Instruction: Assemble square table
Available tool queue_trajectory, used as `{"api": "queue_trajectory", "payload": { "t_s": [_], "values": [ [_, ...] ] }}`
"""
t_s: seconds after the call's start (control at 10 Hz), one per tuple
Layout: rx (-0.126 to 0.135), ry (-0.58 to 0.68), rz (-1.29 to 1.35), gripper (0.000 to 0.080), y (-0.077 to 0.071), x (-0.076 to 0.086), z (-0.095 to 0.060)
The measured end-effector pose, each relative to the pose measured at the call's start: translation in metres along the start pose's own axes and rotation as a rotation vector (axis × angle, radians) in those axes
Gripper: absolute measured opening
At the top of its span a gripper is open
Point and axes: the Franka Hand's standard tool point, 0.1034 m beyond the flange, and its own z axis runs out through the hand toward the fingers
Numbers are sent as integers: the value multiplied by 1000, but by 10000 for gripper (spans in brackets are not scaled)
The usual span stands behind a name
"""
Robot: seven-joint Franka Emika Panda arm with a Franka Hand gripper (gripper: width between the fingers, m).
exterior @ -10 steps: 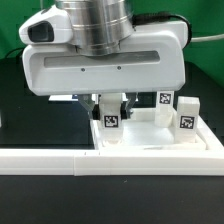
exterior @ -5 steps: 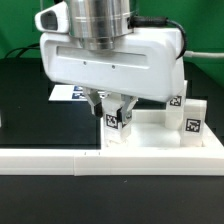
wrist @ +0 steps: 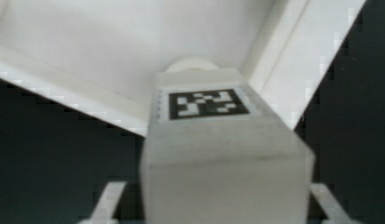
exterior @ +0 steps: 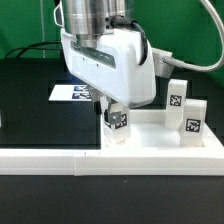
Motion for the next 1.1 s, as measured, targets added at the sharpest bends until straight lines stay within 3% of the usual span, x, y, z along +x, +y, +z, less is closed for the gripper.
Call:
{"api": "queue_trajectory", "payload": {
  "t_s": [0.3,0.5,0.7,0.8,0.9,1.0,1.1],
  "values": [
    [-4,5,287,290,5,1,0],
    [27,-32,657,290,12,-4,1],
    [31,-35,609,307,11,-4,1],
    [30,-35,596,443,11,-6,1],
    [18,-19,390,577,9,-11,1],
    [-2,-12,216,577,7,-20,0],
    [5,-18,196,634,8,-18,1]
  ]
}}
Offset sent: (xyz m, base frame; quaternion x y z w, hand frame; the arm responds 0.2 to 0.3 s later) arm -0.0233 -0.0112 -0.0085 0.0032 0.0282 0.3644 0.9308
